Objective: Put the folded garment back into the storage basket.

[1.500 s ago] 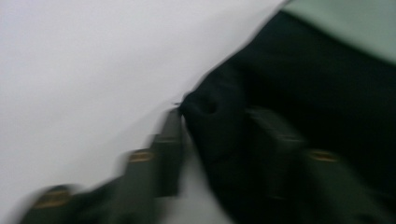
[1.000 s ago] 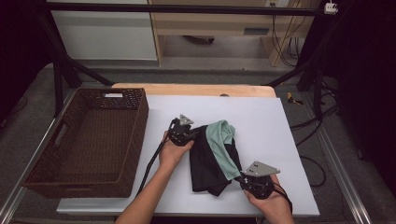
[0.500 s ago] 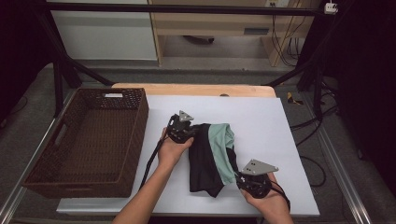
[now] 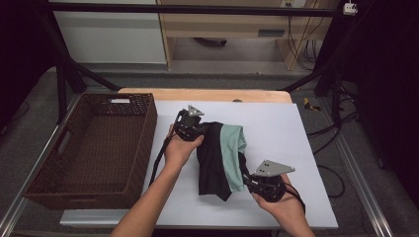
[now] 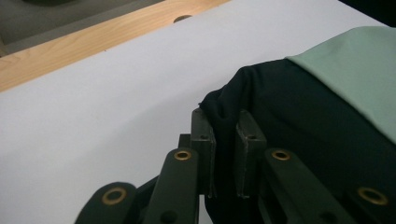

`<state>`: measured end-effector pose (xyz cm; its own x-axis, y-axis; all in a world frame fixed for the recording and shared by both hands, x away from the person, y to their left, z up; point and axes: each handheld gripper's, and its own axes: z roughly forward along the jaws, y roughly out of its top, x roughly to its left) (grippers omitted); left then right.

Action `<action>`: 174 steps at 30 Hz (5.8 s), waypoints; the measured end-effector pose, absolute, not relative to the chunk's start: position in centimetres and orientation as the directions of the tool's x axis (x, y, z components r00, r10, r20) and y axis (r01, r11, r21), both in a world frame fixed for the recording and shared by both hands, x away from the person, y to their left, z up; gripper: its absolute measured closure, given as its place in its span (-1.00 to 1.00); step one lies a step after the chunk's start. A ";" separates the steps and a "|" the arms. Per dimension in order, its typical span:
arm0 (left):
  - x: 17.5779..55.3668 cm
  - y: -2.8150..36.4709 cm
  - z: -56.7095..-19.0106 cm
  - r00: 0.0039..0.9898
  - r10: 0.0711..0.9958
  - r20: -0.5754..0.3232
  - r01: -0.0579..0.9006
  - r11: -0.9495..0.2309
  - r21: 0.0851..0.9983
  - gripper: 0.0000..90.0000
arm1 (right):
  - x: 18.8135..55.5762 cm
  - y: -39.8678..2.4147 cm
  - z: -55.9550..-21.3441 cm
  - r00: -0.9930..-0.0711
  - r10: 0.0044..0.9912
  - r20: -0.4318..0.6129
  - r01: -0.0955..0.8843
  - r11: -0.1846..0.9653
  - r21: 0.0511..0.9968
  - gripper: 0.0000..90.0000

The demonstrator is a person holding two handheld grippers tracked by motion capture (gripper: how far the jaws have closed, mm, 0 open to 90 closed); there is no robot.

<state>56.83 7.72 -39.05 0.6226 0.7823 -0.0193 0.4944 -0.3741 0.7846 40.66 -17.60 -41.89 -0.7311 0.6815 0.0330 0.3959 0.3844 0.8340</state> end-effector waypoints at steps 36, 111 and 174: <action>57.0 12.4 -27.8 0.537 0.838 0.096 0.467 -0.390 0.793 0.79 | 43.9 -13.3 -34.0 -0.790 0.607 0.084 0.321 0.293 0.901 0.86; 57.3 30.8 -23.7 0.318 0.944 0.090 0.513 -0.251 0.821 0.79 | 48.1 5.1 -30.9 -0.892 0.450 0.039 0.225 0.367 0.903 0.86; 57.6 34.9 -27.6 0.237 0.965 0.112 0.588 -0.234 0.774 0.78 | 49.6 10.4 -35.3 -0.921 0.387 0.044 0.214 0.409 0.887 0.86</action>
<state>57.60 34.86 -27.64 0.2367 0.9651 0.1122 0.5884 -0.2343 0.7739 49.57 10.35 -35.25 -0.9211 0.3869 0.0440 0.2142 0.4090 0.8870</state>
